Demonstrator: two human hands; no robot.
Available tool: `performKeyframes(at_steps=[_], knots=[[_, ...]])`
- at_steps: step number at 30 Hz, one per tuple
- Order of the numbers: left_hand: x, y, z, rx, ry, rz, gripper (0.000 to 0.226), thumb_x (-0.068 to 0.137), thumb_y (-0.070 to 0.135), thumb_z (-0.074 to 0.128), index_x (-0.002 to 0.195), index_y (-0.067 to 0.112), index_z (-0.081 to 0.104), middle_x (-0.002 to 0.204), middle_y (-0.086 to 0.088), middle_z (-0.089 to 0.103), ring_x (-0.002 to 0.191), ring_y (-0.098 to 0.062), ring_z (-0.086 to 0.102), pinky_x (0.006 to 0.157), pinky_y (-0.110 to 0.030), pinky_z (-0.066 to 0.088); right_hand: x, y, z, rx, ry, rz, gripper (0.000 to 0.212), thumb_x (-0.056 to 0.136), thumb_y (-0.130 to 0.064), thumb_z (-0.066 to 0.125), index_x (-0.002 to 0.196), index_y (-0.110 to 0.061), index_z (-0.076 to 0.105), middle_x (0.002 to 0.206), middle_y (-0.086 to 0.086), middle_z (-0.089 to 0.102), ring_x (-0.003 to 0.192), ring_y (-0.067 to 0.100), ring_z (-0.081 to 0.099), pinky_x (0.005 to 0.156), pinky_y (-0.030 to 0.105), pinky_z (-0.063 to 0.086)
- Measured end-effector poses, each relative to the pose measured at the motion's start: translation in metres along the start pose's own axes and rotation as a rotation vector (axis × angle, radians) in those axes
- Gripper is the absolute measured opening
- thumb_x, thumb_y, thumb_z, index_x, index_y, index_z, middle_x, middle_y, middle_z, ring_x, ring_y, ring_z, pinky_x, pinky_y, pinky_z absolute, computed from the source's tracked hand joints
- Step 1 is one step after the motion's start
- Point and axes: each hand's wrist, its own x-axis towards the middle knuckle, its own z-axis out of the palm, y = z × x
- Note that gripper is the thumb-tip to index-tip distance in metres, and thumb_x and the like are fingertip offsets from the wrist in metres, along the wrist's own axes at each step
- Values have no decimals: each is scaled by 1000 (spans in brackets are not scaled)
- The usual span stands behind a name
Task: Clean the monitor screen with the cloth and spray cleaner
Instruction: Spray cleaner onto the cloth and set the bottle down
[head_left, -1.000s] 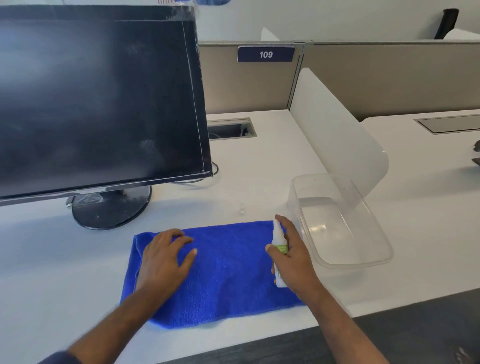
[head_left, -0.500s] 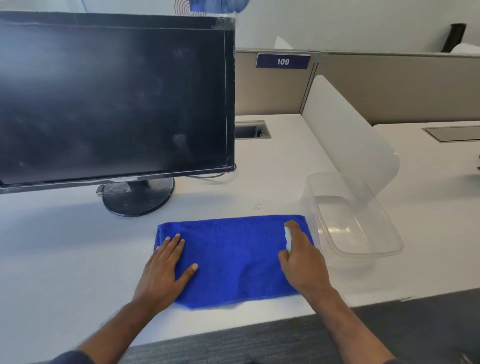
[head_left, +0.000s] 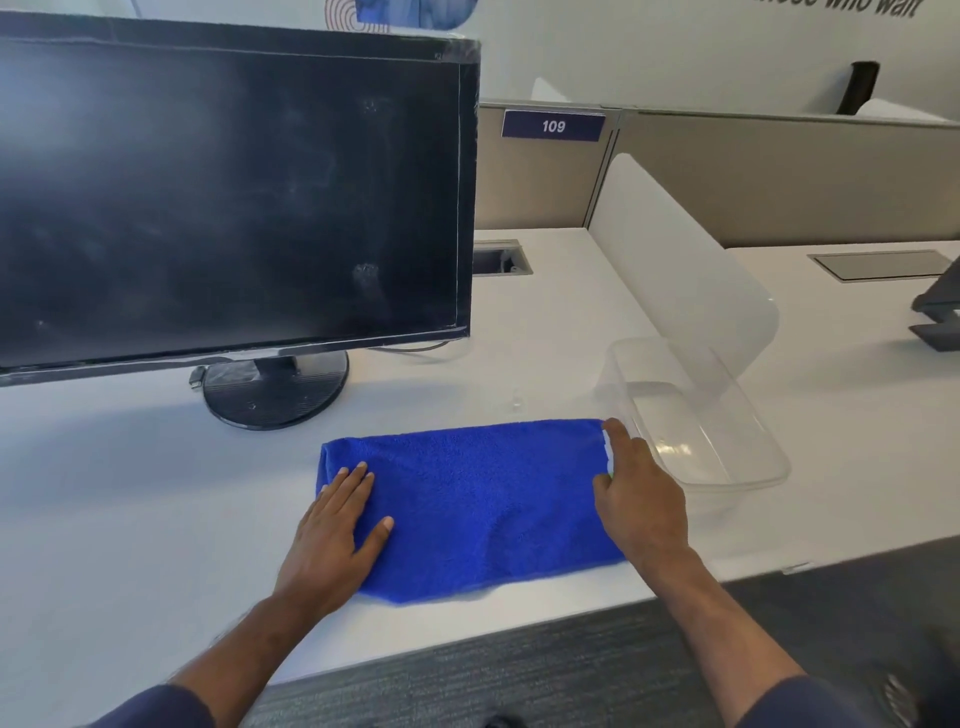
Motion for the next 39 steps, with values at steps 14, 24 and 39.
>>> performKeyframes(at_steps=[14,24,39], knots=[[2,-2,6,34,13,-16,60,103,42,37,156,19,22,163,8,17,151,-11,11,119,-27,6,-30,8,12,-21,-126,-53,63,94,-19,47,151,-35,26,115,-6,53,65,15,58,64,34,55],[1,2,2,28,10,-7,57,104,37,35,156,16,23,164,4,19,152,-13,12,122,-30,9,-46,-28,19,9,-139,-345,64,89,-18,53,146,-39,32,93,-11,46,57,15,48,50,28,41],[2,0,3,30,8,-2,56,104,36,37,156,16,25,163,4,20,151,-15,14,122,-31,10,-44,9,15,0,-97,-164,66,89,-20,55,146,-39,28,96,-10,49,59,12,53,56,30,51]])
